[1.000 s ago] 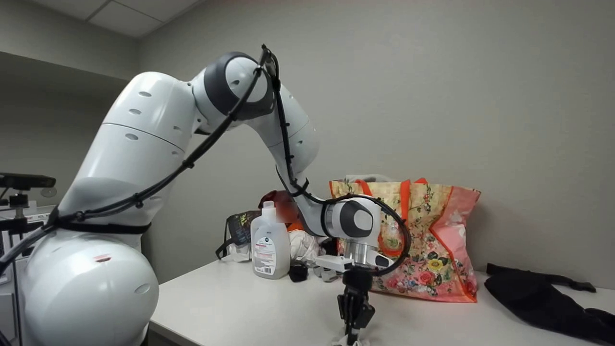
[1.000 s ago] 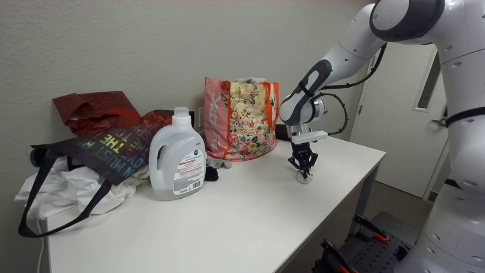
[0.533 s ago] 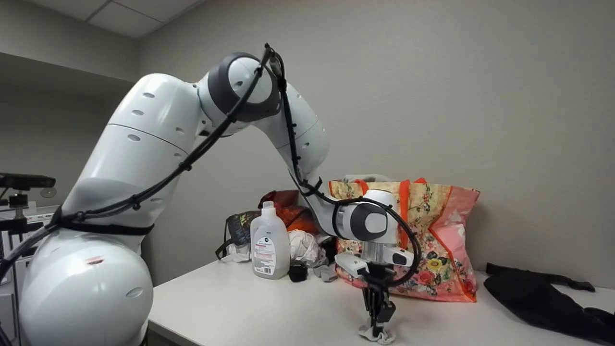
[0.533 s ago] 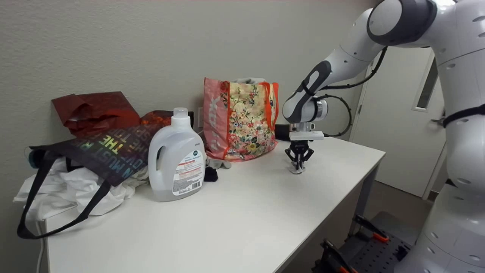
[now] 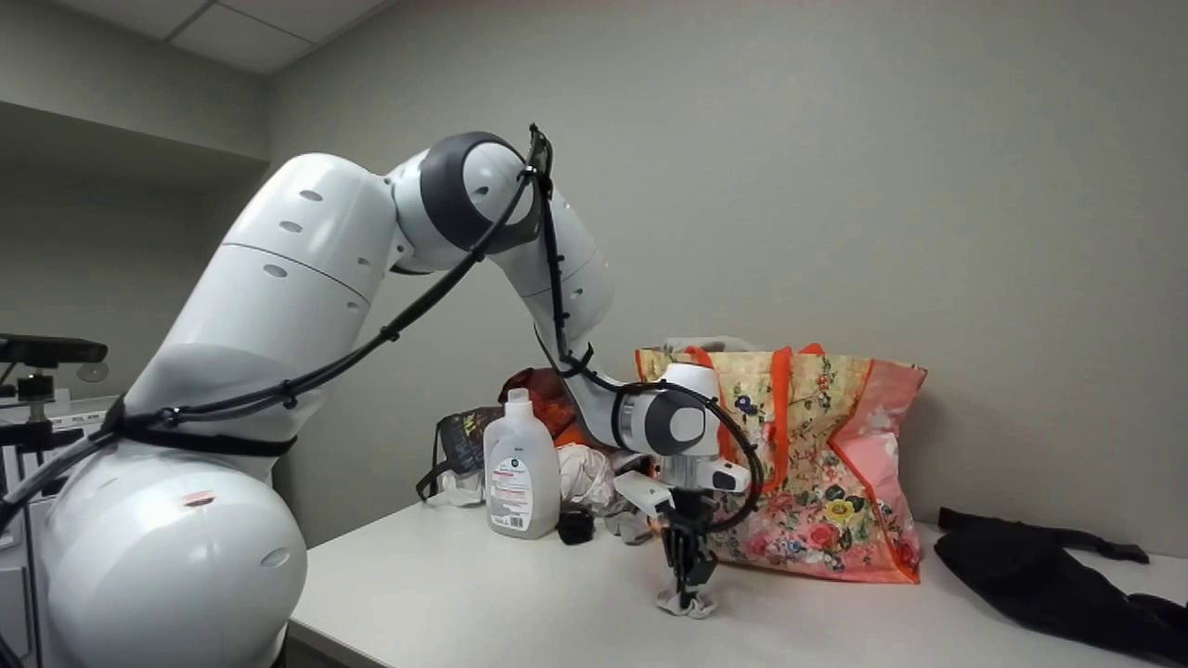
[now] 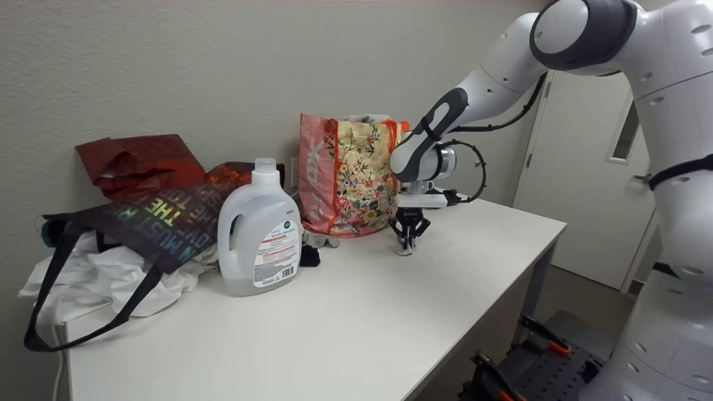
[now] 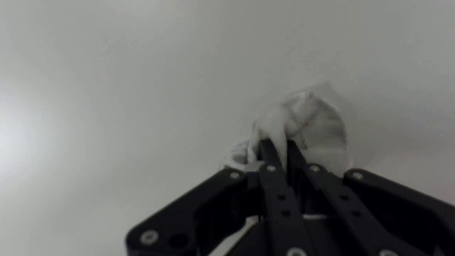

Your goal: Use the tissue to wipe the table.

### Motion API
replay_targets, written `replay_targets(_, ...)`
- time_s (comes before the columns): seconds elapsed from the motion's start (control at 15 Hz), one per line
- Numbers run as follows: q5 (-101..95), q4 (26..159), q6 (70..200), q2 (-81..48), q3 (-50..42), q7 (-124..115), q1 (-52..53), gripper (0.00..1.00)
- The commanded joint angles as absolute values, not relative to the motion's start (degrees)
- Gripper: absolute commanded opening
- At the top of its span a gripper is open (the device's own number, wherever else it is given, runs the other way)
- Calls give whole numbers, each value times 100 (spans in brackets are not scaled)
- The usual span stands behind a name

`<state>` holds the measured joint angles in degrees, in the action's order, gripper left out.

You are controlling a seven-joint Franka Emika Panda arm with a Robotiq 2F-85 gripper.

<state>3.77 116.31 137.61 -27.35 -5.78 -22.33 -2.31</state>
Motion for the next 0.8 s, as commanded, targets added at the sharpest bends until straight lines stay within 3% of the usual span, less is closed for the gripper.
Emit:
replay_targets(0.0, 682, 11747, 13312, -2894, -234, -1850, -145, 2)
replay_targets(0.73, 1375, 12533, 12168, -2486, 676, -535, 196, 2)
